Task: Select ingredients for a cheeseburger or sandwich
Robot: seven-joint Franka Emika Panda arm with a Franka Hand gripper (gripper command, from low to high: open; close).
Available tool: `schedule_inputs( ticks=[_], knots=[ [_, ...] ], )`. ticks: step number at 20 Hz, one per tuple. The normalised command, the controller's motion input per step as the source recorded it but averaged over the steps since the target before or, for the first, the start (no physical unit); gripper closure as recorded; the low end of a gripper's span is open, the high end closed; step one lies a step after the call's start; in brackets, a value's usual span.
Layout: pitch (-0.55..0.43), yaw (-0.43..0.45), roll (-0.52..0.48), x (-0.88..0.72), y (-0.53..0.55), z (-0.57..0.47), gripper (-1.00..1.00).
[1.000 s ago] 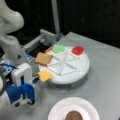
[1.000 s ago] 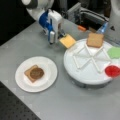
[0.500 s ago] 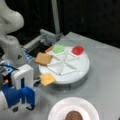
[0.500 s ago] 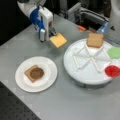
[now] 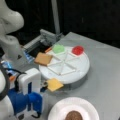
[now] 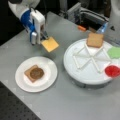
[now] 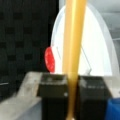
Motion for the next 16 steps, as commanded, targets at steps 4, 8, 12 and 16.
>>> schedule_inputs(
  ticks=[4, 8, 12, 16],
  knots=[
    [0.112, 0.354, 0.004, 0.79, -0.35, -0.15, 1.00],
    [0.145, 0.310, -0.049, 0.69, -0.25, -0.13, 1.00],
    [0.164, 0.258, -0.177, 0.53, -0.16, -0.07, 1.00],
    [0.175, 0.229, -0.378, 0.41, -0.13, -0.01, 1.00]
  ],
)
